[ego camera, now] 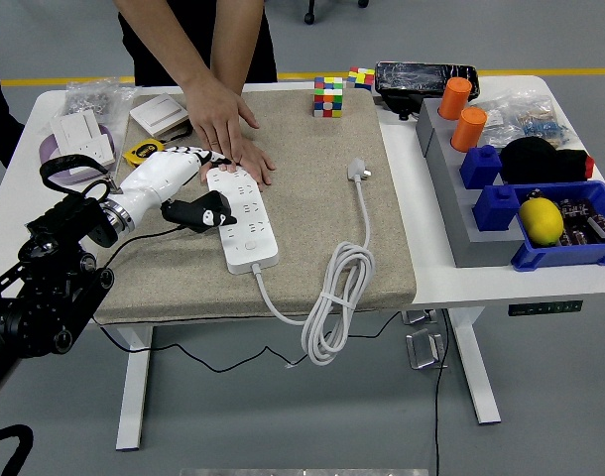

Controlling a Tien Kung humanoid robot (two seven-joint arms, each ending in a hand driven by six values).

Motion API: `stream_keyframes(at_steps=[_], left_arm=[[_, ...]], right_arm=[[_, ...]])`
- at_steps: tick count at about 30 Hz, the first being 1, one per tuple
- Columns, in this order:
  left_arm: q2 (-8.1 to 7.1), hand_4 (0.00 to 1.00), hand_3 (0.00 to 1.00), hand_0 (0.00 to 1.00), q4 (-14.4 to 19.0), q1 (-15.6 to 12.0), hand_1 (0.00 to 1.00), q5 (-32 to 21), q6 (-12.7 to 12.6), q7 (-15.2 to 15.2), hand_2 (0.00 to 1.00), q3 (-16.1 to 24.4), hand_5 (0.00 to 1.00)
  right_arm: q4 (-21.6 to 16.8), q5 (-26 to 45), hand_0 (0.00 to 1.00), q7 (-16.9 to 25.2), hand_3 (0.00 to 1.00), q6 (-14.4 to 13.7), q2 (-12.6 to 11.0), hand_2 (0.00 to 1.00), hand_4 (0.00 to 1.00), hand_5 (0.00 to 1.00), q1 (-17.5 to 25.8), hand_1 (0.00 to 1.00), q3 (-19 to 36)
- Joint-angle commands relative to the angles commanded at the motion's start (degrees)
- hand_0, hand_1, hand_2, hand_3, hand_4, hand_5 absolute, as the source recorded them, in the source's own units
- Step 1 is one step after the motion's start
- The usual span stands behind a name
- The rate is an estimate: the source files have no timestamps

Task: Pick up the plug,place it near the board,insert it into the board,press the button

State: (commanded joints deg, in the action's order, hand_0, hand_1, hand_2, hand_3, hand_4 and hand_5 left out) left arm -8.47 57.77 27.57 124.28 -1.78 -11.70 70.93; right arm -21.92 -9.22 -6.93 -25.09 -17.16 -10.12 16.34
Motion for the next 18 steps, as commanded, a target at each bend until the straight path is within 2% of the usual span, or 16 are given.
stream_keyframes(at_steps=[2, 4, 5, 9, 14, 18], left_arm=[[1.28, 0.998, 0.953, 0.966, 3.7, -2.5, 0.978, -4.2, 0.4, 3.0, 0.953, 2.3, 0.998], [3.31, 0.998, 0.953, 0.966, 7.9, -5.9, 0.978, -8.6, -0.1, 6.9, 0.953, 4.8, 0.998], [3.87, 0.998, 0.998, 0.994, 10.2, -7.3, 0.998, -11.0, -0.6, 8.7, 0.992, 5.3, 0.998], [5.74, 0.998, 0.998, 0.994, 17.7, -12.9, 0.998, -17.5, -1.6, 13.3, 0.992, 5.8, 0.998], [6.72, 0.998, 0.986, 0.998, 23.4, -18.4, 0.998, -17.4, -0.6, 15.5, 0.986, 5.1, 0.998], [6.95, 0.998, 0.96, 0.998, 24.3, -21.1, 0.998, -13.8, 0.8, 15.9, 0.971, 4.5, 0.998]], right_arm=[[0.0, 0.0, 0.839, 0.0, 0.778, 0.0, 0.1, 0.749, 0.998, 0.998, 0.1, 0.762, -0.1], [0.0, -0.1, 0.839, 0.0, 0.778, 0.0, 0.2, 0.749, 0.998, 0.998, 0.3, 0.762, -0.1], [0.0, -0.1, 0.84, 0.0, 0.779, 0.0, 0.2, 0.748, 0.998, 0.998, 0.3, 0.762, 0.0], [0.0, -0.1, 0.84, 0.0, 0.779, 0.0, 0.3, 0.748, 0.998, 0.998, 0.5, 0.762, -0.2], [0.0, -0.4, 0.839, -0.1, 0.778, 0.0, 0.3, 0.748, 0.998, 0.998, 0.4, 0.762, -0.2], [0.0, -0.4, 0.838, -0.1, 0.778, 0.0, 0.3, 0.748, 0.998, 0.998, 0.4, 0.762, -0.3]])
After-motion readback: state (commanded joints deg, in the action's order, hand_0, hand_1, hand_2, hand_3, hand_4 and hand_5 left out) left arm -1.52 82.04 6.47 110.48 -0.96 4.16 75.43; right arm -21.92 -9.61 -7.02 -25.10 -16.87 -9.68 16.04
